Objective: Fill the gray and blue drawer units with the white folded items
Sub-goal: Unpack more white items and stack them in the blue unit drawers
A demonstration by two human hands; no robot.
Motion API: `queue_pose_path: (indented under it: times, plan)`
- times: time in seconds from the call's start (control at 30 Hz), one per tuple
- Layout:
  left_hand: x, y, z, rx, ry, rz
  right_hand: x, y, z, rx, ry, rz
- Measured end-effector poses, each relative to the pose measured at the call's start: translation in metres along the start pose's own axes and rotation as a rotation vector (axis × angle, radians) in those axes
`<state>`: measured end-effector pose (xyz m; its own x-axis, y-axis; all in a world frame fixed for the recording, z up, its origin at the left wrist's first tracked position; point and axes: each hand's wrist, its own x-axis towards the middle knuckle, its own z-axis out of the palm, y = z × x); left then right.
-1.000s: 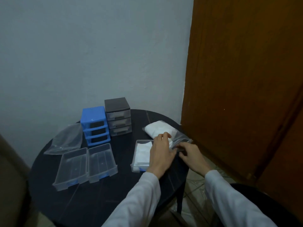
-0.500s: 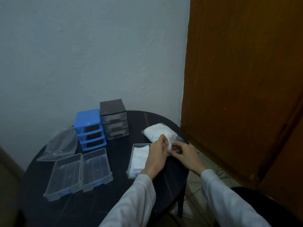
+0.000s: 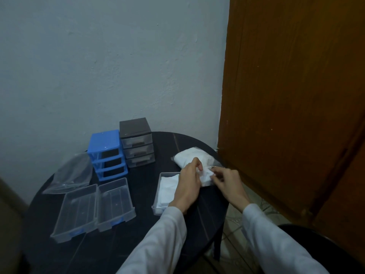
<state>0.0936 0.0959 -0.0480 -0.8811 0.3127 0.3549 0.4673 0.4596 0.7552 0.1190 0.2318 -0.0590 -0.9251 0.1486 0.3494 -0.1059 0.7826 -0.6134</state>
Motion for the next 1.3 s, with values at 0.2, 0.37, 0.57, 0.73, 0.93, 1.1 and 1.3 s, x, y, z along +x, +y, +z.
queue_pose_path:
  times: [0.2,0.37,0.57,0.73,0.93,1.1,1.3]
  plan:
    - [-0.001,0.010,-0.004,-0.030,0.021,-0.021,-0.005,0.002,-0.006,0.093,0.070,0.013]
    - [-0.004,0.014,-0.004,0.063,-0.056,-0.012,-0.009,0.003,-0.006,0.072,0.124,-0.060]
    - [-0.007,0.013,-0.002,0.134,-0.050,0.214,-0.011,0.003,-0.010,0.238,0.133,0.004]
    - [-0.005,0.016,0.003,0.175,0.020,0.239,-0.011,-0.001,-0.015,0.269,0.090,-0.033]
    - [-0.001,0.020,0.005,0.198,0.087,0.187,-0.009,-0.001,-0.017,0.258,0.069,0.019]
    - [-0.002,0.020,0.010,0.181,0.111,0.131,-0.008,-0.003,-0.016,0.225,0.090,0.058]
    - [-0.001,0.019,0.013,0.171,0.162,0.093,-0.011,-0.004,-0.023,0.278,0.144,0.070]
